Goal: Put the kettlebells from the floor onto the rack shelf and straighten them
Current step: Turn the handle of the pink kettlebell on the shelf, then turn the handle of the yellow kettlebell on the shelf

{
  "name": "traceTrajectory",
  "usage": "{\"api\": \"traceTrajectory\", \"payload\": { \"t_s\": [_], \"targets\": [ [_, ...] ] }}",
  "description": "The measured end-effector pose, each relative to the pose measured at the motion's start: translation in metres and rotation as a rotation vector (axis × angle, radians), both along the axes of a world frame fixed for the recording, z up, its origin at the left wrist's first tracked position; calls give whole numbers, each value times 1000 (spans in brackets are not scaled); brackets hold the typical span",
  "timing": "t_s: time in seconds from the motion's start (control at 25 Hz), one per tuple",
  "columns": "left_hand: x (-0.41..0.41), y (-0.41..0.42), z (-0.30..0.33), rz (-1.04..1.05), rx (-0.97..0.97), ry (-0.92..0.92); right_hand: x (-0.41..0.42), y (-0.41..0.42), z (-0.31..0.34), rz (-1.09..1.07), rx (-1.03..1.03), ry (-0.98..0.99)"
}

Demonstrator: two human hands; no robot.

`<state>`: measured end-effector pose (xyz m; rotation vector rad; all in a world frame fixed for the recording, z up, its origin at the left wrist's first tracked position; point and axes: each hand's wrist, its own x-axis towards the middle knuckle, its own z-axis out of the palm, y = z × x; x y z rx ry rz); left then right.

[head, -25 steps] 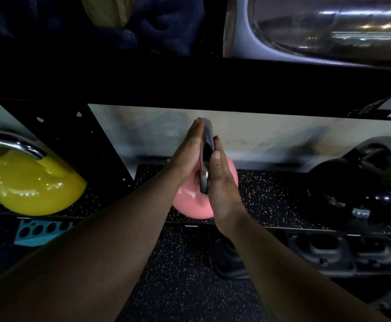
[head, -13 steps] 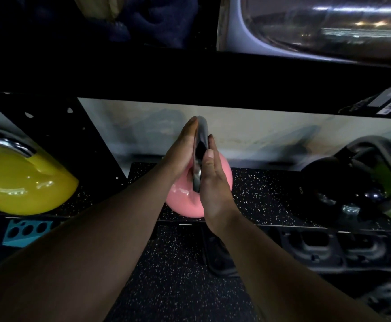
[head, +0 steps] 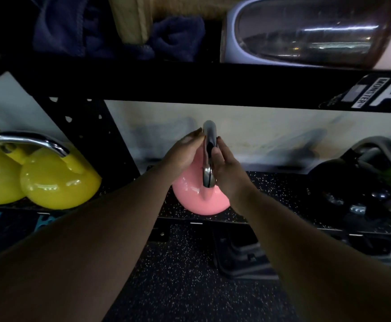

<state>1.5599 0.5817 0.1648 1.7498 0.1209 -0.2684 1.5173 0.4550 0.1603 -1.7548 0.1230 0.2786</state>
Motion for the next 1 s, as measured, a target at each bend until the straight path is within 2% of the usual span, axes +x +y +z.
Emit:
{"api": "traceTrajectory", "payload": {
  "t_s": [0.08,0.2,0.32,0.48,0.64,0.8,1.0],
  "targets": [
    [-19,9,4,-53,91,-2,-3,-14,15,40,-200,-34],
    [-43,33,12,-164,338,5,-16,-38,32,124,-584,-233],
    [-57,65,19,-252,624,-75,-28,-45,46,137,-737,-380],
    [-72,118,15,-178,640,-85,-44,-8,51,200,-813,-566],
    [-80,185,8,-133,694,-168,-51,74,37,276,-840,-668],
    [-93,278,12,-93,769,-317,-55,191,29,277,-773,-620],
    [-90,400,28,-23,831,-392,-37,329,39,292,-646,-530]
  ]
}}
